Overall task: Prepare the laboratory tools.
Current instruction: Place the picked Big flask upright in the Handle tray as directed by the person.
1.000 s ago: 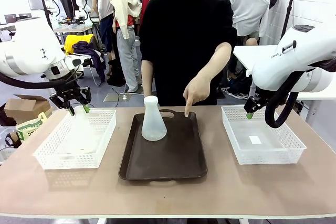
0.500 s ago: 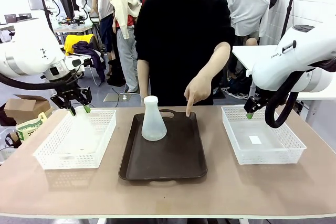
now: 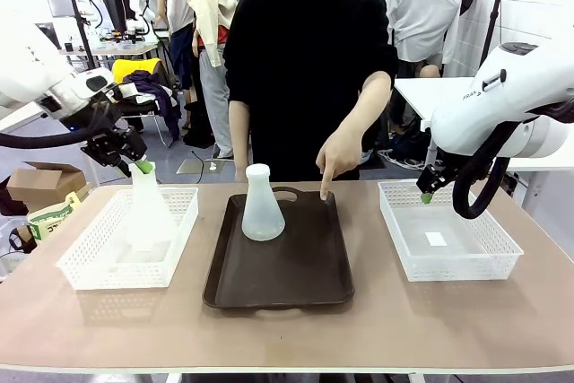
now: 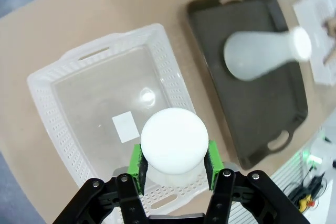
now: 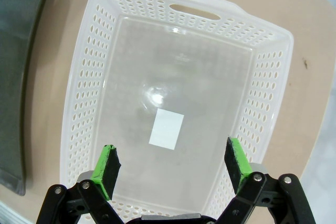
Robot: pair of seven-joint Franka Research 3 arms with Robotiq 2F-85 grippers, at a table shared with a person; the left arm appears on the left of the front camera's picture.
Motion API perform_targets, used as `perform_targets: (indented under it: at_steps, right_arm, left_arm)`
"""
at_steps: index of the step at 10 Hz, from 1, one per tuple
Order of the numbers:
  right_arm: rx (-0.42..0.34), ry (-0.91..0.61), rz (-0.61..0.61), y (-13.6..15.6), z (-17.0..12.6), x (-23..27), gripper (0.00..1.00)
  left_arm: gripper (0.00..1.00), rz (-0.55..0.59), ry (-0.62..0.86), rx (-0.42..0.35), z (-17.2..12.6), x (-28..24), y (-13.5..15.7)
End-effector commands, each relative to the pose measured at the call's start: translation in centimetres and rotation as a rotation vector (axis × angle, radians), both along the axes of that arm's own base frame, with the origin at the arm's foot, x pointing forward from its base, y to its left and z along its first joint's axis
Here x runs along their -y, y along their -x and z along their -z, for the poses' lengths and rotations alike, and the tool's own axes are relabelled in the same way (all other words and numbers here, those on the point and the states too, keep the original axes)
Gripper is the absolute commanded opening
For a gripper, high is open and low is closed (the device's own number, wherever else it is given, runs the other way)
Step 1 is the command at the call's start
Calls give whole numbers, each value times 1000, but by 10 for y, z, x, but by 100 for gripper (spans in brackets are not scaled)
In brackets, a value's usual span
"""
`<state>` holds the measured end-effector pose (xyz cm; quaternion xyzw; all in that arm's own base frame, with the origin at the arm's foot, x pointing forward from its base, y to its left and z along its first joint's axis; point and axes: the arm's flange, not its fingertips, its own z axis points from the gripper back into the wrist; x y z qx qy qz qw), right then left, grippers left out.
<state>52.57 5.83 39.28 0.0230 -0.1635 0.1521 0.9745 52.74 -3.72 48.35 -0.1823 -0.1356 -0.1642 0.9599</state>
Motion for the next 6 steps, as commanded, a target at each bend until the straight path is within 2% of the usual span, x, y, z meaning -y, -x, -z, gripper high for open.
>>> perform_targets:
  at_steps: [1, 5, 6]
  right_arm:
    - [-5, 4, -1, 0, 0, 1, 100]
    - [-5, 4, -1, 0, 0, 1, 100]
    - [-5, 4, -1, 0, 0, 1, 100]
  left_arm:
    - [0, 114, 23, 27, 1, -10, 12]
    - [0, 313, 105, 168, -26, -11, 25]
    - [0, 371, 161, 176, -33, -14, 28]
